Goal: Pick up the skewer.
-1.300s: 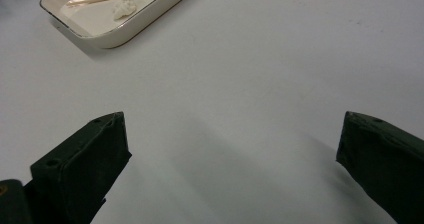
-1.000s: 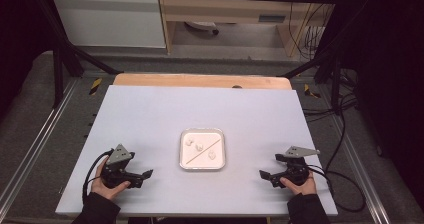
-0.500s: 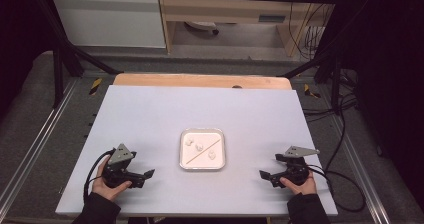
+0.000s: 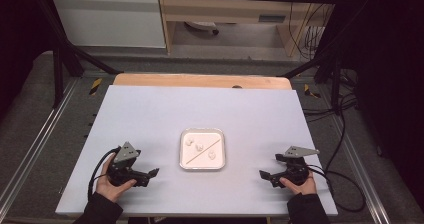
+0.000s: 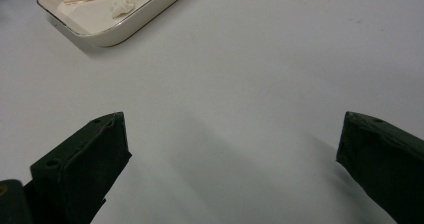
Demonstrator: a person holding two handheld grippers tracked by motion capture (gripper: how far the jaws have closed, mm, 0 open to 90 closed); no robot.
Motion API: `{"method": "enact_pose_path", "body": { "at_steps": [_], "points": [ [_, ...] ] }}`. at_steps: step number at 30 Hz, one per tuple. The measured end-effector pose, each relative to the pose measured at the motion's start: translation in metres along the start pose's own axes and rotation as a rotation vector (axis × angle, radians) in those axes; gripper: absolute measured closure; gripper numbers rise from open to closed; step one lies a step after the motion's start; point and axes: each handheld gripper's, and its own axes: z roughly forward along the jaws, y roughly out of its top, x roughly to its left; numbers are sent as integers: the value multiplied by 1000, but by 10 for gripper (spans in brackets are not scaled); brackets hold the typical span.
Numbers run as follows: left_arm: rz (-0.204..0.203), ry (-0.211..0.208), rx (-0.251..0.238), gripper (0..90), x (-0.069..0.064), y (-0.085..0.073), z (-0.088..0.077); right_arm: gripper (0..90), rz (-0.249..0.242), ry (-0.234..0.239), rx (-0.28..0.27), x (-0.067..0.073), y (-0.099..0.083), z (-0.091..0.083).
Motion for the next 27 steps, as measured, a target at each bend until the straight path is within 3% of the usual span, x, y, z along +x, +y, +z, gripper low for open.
{"method": "enact_pose_path", "body": {
  "at_steps": [17,27],
  "points": [
    [46,-18,20,57,-16,22,10,7,-3,4,3,0,0,0],
    [86,-34,26,63,-31,46,22,7,-5,4,3,1,0,1]
  ]
}}
